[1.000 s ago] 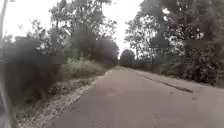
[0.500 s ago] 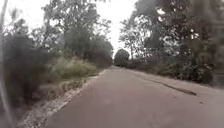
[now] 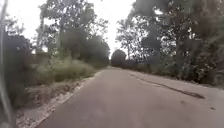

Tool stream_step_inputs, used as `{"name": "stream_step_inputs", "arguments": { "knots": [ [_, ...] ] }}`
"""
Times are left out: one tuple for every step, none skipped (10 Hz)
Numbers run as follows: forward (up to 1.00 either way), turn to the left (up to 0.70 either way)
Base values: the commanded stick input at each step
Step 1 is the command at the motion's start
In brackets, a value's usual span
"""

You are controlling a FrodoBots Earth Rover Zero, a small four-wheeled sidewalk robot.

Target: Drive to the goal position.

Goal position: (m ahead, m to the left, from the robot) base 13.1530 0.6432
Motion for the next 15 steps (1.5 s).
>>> {"name": "stream_step_inputs", "arguments": {
  "knots": [
    [0.70, 0.00],
    [0.70, 0.00],
    [0.70, 0.00],
    [0.70, 0.01],
    [0.70, 0.07],
    [0.70, 0.22],
    [0.70, 0.24],
    [0.70, 0.06],
    [0.70, 0.00],
    [0.70, 0.00],
    [0.70, 0.00],
    [0.70, 0.00],
    [0.70, 0.00],
    [0.70, 0.00],
    [0.70, 0.00]
  ]
}}
